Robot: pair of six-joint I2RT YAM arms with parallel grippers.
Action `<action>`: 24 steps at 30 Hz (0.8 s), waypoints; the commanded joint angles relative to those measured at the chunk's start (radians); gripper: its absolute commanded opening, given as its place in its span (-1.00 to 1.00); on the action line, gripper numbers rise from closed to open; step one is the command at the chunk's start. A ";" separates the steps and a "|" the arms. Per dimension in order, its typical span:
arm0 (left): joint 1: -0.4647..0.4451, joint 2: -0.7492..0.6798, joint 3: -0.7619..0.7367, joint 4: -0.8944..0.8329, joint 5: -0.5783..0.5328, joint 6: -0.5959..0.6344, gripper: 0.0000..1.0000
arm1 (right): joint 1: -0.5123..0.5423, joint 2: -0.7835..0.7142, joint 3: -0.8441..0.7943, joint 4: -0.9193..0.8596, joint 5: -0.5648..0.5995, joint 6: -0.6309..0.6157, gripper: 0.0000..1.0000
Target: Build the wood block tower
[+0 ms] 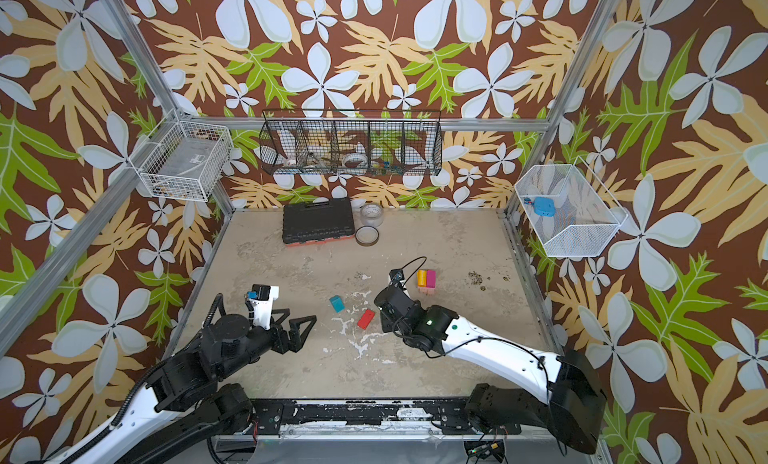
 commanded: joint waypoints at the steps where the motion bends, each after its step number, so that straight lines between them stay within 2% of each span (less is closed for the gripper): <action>1: -0.001 0.020 -0.004 0.037 0.042 0.005 1.00 | -0.018 -0.053 0.021 -0.089 0.092 0.021 -0.62; 3: -0.001 0.023 -0.014 0.059 0.062 0.006 1.00 | -0.061 -0.080 0.038 -0.124 0.094 0.019 -0.62; 6: -0.001 0.034 -0.030 0.077 0.071 -0.002 1.00 | -0.176 -0.104 0.052 -0.134 0.007 -0.037 -0.76; 10: -0.001 0.019 -0.031 0.072 0.115 0.005 1.00 | -0.292 -0.096 0.015 -0.082 -0.066 -0.115 -0.84; 14: -0.018 -0.086 -0.021 0.019 0.017 -0.017 1.00 | -0.335 -0.031 -0.008 0.004 -0.027 -0.156 -0.91; 18: -0.081 -0.173 -0.025 0.020 -0.037 -0.015 1.00 | -0.422 0.053 0.049 0.069 -0.108 -0.228 -1.00; 21: -0.080 -0.141 -0.023 0.032 -0.017 -0.004 1.00 | -0.435 0.092 0.071 0.070 -0.029 -0.243 -1.00; 24: -0.081 -0.083 -0.023 0.037 0.016 0.000 1.00 | -0.463 0.119 0.074 0.076 -0.005 -0.272 -1.00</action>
